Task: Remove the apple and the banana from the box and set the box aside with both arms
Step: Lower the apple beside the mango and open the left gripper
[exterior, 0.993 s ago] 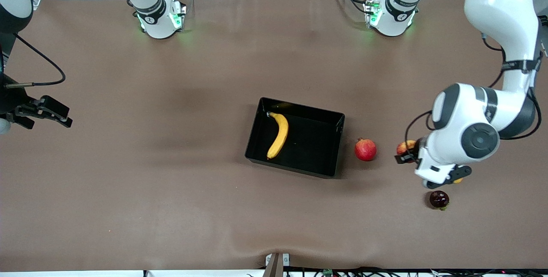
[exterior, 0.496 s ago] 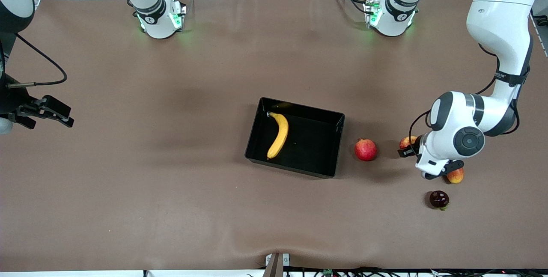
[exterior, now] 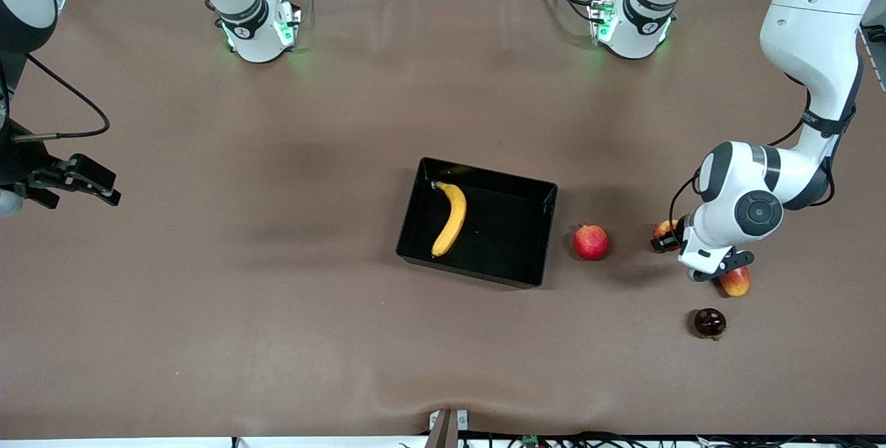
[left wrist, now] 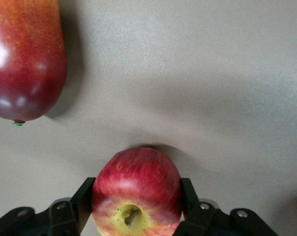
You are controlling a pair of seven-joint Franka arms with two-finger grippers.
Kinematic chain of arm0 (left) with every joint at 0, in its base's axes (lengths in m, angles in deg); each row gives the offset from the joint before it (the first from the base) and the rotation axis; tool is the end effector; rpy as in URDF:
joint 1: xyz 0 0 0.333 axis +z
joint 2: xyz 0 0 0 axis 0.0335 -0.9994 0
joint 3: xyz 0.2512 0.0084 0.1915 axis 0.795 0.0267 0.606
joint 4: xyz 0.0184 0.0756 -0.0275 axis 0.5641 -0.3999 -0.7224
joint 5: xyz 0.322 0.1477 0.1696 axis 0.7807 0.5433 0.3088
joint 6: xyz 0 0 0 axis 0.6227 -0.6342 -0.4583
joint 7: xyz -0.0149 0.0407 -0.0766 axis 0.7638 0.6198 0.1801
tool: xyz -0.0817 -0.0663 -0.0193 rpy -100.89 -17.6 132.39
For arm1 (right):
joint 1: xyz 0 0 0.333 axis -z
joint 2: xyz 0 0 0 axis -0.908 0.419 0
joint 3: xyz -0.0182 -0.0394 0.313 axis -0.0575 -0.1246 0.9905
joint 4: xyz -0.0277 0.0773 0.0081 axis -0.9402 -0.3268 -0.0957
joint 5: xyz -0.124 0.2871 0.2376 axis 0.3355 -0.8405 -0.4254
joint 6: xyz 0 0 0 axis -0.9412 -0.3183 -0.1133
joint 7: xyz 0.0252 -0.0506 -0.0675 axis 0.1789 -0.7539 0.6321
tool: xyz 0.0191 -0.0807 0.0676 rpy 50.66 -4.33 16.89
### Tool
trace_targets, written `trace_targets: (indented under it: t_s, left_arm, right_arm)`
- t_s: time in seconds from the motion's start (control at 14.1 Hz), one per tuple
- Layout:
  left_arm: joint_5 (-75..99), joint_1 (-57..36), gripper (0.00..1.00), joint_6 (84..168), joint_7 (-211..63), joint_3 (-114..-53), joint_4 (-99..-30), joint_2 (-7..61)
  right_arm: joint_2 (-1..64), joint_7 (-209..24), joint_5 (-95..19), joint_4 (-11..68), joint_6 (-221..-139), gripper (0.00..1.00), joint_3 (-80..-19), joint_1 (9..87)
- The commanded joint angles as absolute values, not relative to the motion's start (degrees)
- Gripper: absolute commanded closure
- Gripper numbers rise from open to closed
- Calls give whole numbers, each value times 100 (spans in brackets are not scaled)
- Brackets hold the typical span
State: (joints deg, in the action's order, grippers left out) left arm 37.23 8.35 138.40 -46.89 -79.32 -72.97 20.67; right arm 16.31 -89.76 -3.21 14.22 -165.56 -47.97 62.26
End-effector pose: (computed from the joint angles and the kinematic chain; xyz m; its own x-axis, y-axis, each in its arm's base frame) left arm 0.6192 -0.0277 0.2064 0.9375 0.3355 -0.0922 0.3220 -0.9370 -0.1356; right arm 0.6171 -0.0022 0.6017 0.9905 0.0265 0.1350 0.0295 -0.9993 -0.0207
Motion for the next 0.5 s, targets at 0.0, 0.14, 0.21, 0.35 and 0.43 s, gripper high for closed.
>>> trace_targets:
  t_s: [0.0,0.14,0.21,0.35,0.43]
  left_arm:
    - [3855,854,0,13925,-4630,-7976,-7465,2264]
    - [3855,845,0,13811,-4621,-8010,-7421,2448]
    - [3855,810,0,13723,-4630,-8028,-7403,2588]
    - [3837,784,0,13504,-4542,-8439,-7394,2904]
    - [3837,792,0,13372,-4542,-8598,-7368,3010]
  right_arm:
    - [1650,-8999,-297,1366,-16506,0,-4781,6224]
    - [1650,-8999,-306,1365,-16506,0,-4781,6216]
    - [1659,-8999,-297,1365,-16506,0,-4781,6207]
    - [1650,-8999,-297,1365,-16515,0,-4781,6207]
    - [1650,-8999,-306,1365,-16515,0,-4781,6198]
